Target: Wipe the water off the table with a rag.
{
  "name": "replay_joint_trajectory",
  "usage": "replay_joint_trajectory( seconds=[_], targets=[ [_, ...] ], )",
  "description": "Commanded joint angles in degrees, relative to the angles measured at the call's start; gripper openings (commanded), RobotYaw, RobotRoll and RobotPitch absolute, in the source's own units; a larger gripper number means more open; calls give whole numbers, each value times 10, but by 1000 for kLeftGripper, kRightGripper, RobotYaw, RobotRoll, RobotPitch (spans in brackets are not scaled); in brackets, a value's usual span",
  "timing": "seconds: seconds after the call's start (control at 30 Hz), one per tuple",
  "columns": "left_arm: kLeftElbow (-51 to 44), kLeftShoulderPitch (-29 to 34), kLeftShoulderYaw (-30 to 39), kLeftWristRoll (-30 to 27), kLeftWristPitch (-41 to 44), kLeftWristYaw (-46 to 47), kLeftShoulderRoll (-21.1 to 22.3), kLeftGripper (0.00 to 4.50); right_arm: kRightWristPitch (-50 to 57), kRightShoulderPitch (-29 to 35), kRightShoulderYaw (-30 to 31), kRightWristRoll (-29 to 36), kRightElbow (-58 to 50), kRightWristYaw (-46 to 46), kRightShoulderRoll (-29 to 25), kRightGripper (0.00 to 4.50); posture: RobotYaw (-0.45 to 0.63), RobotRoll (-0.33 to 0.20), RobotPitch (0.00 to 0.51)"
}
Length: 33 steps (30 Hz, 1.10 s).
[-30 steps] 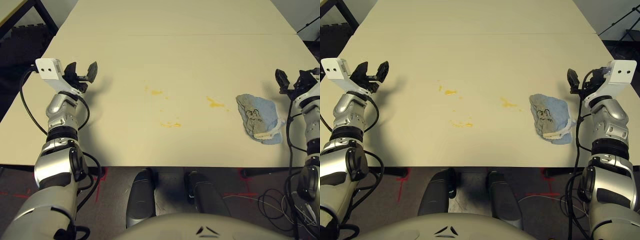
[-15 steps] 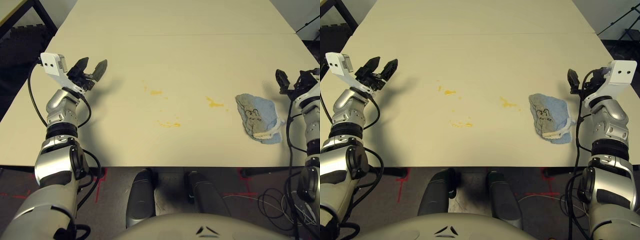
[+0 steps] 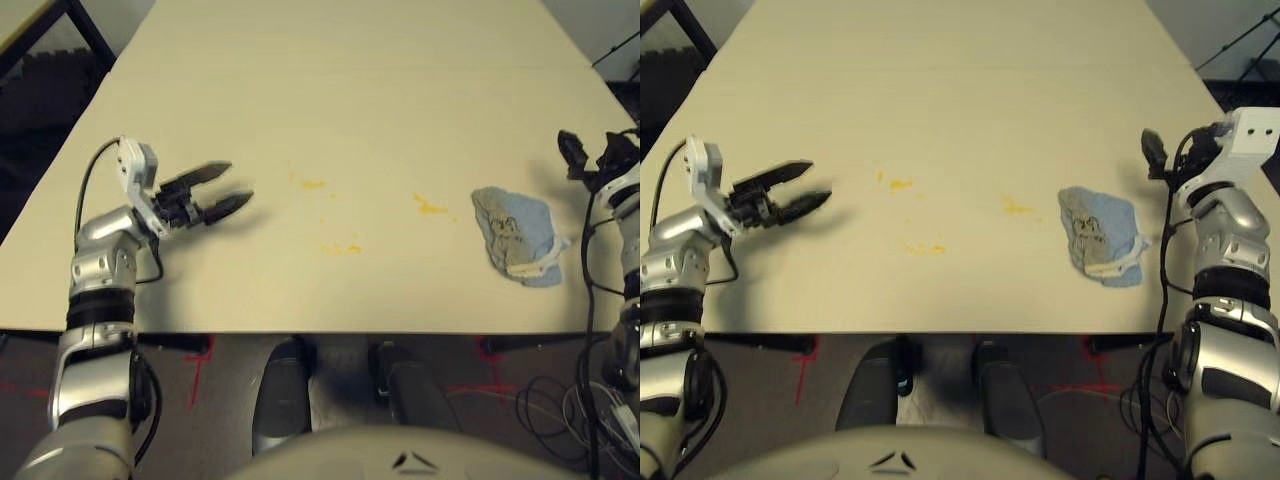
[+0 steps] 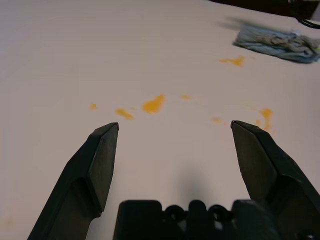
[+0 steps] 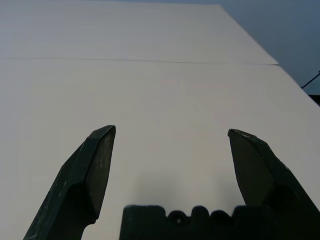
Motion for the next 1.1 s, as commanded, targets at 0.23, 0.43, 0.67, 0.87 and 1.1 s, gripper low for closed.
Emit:
replay_joint_trajectory(
  seconds=[0.23, 0.43, 0.67, 0.87, 1.1],
  targets=[
    [-53, 32, -12, -13, -8, -17, -2, 4500, 166, 34, 56, 5, -53, 207, -85, 4478, 78, 0, 198],
    [-48, 25, -20, -17, -5, -24, -7, 4500, 266, 92, 71, 21, -132, 303, -139, 4478, 55, 0, 212],
    [-7, 7, -16, -11, -25, -33, -6, 4500, 331, 146, 82, 30, -223, 330, -147, 4478, 51, 0, 209],
    [5, -4, -21, -11, -28, -35, -12, 4500, 338, 180, 96, 27, -269, 311, -122, 4478, 40, 0, 206],
    [14, -12, -24, -9, -34, -37, -15, 4500, 325, 203, 105, 15, -282, 273, -86, 4478, 48, 0, 209]
  ],
)
